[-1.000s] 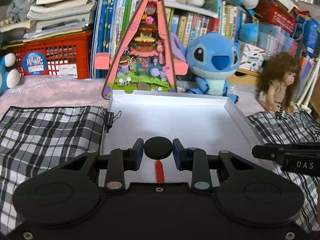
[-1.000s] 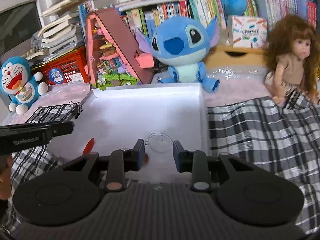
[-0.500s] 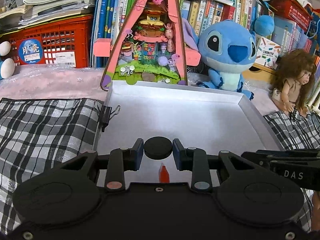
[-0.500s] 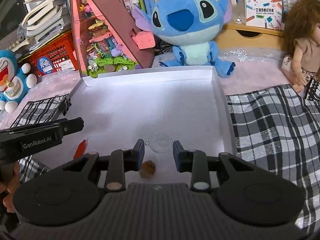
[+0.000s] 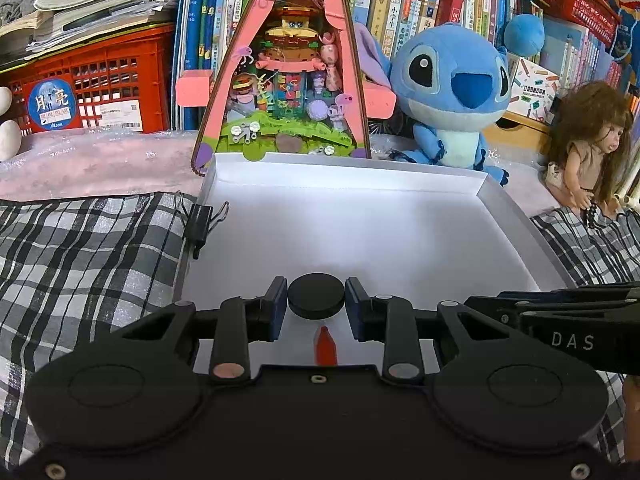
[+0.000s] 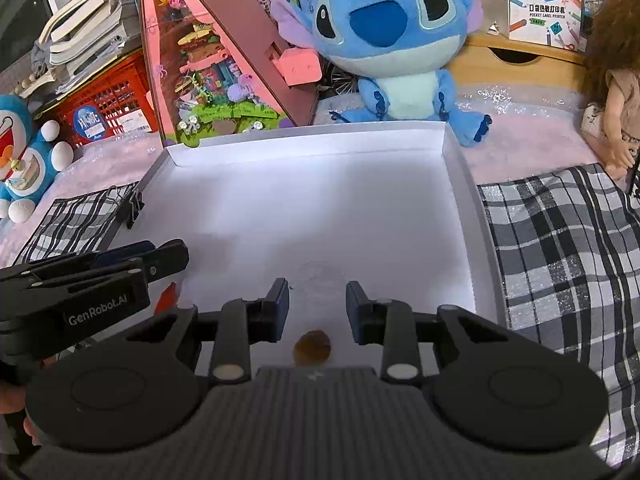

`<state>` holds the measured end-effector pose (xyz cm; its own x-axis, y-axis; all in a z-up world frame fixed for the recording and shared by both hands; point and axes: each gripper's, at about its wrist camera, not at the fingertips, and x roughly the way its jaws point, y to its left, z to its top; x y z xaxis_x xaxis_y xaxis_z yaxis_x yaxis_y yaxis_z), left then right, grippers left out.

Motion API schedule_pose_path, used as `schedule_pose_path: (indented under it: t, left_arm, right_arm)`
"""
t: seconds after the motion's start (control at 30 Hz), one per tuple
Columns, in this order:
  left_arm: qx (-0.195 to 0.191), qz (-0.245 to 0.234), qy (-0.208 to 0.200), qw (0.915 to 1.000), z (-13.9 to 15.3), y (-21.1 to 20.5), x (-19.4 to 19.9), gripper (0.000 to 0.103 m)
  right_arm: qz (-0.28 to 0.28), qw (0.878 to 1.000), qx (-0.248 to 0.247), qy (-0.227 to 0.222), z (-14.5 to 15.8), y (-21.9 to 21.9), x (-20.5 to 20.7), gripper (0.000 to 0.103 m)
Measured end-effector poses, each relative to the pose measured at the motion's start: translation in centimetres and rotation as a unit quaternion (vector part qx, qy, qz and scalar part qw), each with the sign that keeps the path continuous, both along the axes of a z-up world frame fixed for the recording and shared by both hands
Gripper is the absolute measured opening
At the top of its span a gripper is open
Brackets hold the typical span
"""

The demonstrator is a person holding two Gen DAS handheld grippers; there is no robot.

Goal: Organize rigid objects
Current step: 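Carry both lids with both tools into the white tray, then open both tools to release the lids in the tray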

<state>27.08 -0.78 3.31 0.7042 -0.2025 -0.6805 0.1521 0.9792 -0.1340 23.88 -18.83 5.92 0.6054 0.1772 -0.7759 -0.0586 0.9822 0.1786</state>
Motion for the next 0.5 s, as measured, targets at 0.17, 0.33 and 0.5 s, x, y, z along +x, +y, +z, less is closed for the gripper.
schedule_pose_path:
  t: [0.17, 0.33, 0.5]
  left_arm:
    - [0.002, -0.002, 0.003, 1.0, -0.22, -0.11, -0.02, 0.029]
    - [0.003, -0.002, 0.006, 1.0, -0.49, -0.17, 0.01, 0.029]
    - [0.002, 0.0, 0.008, 1.0, -0.7, -0.17, 0.11, 0.029]
  right_arm:
    - [0.0, 1.0, -0.001, 0.003, -0.16, 0.09, -0.01, 0.037]
    - [0.003, 1.0, -0.001, 0.005, -0.33, 0.25, 0.1, 0.037]
    - [0.003, 1.0, -0.001, 0.007, -0.51, 0.16, 0.15, 0.037]
